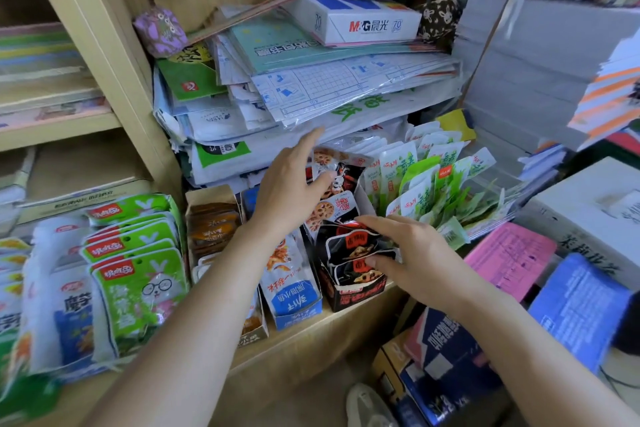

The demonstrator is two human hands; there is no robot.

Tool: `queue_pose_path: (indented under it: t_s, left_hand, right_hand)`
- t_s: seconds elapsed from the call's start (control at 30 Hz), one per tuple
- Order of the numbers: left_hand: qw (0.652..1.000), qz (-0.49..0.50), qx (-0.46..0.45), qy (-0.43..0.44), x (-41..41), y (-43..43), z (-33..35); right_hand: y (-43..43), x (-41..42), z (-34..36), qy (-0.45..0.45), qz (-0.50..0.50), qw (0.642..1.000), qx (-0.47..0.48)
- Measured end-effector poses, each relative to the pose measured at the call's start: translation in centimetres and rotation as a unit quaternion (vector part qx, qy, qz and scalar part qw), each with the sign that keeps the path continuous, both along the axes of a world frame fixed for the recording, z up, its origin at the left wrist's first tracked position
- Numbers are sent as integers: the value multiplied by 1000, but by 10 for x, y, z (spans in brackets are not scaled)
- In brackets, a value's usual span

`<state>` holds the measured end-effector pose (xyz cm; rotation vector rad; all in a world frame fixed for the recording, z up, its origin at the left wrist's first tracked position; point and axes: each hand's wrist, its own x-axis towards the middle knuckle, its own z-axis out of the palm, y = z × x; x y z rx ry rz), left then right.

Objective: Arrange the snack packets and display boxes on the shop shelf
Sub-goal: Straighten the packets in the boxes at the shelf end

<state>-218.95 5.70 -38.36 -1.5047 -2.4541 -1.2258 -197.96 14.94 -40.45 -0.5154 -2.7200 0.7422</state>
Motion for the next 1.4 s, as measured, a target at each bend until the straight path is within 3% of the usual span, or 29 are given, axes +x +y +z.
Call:
queue_pose_path:
  t_s: [0.1, 0.2, 0.23, 0.37, 0.53, 0.6, 0.8, 0.97, 1.13, 1.3, 1.4]
  left_hand:
    - [999, -1, 22, 37, 1, 1, 1]
    - [985, 31, 53, 160, -2, -2, 10]
    - [986, 24, 56, 154, -2, -3, 12]
    - [998, -57, 29, -8, 6, -9, 16]
    - [1000, -5, 23, 20, -2, -14, 10]
    - [1000, 17, -18, 14, -7, -16, 6]
    - [993, -27, -111, -2, 1, -17, -3]
    - [987, -80, -117, -71, -8, -21, -2]
    - [990, -80, -106, -38, -5, -23, -4]
    - [989, -75, -79, -96, 0, -25, 6]
    - [988, -98, -92, -72, 3, -26, 11]
  right_hand:
    - [1, -1, 1, -1, -2, 1000, -3]
    - [1, -1, 2, -6, -8, 1000, -8]
    - [1, 0, 3, -4, -9, 1000, -11]
    - [-1, 0, 4, 0, -10, 1000, -17]
    - [0, 1, 4, -2, -14, 1000, -21]
    - [0, 1, 4, -4, -14, 1000, -23]
    - [1, -1, 7, 0, 7, 1000, -7]
    - [7, -6, 10, -18, 53, 998, -5]
    - [8, -6, 9, -28, 66, 997, -24]
    - [-1, -2, 5, -25, 50, 998, -27]
    - [-7, 2, 6, -18, 50, 998, -20]
